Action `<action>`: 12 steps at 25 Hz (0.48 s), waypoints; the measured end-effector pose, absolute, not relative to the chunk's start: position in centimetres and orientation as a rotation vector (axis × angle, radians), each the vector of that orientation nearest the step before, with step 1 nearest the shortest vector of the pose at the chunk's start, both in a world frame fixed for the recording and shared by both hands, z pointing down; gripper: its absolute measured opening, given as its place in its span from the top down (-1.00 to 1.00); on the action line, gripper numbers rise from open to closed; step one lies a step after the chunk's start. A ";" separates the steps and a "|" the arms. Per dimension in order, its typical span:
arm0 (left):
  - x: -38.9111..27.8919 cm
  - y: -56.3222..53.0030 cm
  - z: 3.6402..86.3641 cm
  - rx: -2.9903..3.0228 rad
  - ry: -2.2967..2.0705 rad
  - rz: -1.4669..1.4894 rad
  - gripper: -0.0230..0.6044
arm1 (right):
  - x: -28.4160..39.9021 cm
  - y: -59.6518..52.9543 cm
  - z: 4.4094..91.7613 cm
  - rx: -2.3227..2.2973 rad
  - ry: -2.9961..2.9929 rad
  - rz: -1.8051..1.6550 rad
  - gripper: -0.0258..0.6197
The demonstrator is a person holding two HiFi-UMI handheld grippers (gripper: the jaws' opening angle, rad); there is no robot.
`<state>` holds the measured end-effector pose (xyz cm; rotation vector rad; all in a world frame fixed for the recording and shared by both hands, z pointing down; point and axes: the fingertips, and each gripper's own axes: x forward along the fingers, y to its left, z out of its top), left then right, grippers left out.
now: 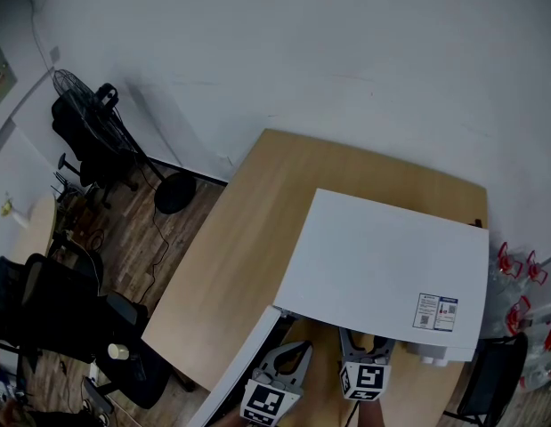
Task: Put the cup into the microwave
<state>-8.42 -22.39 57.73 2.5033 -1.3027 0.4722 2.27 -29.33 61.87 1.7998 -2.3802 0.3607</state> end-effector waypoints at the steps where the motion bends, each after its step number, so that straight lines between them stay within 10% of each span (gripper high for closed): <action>1: -8.4 -22.4 57.8 2.504 -1.304 0.469 0.85 | 2.3 -29.3 61.9 1.804 -2.381 0.362 -0.18; 12: -8.9 -22.2 57.3 2.504 -1.326 0.452 0.85 | 2.1 -29.4 62.3 1.813 -2.379 0.425 -0.20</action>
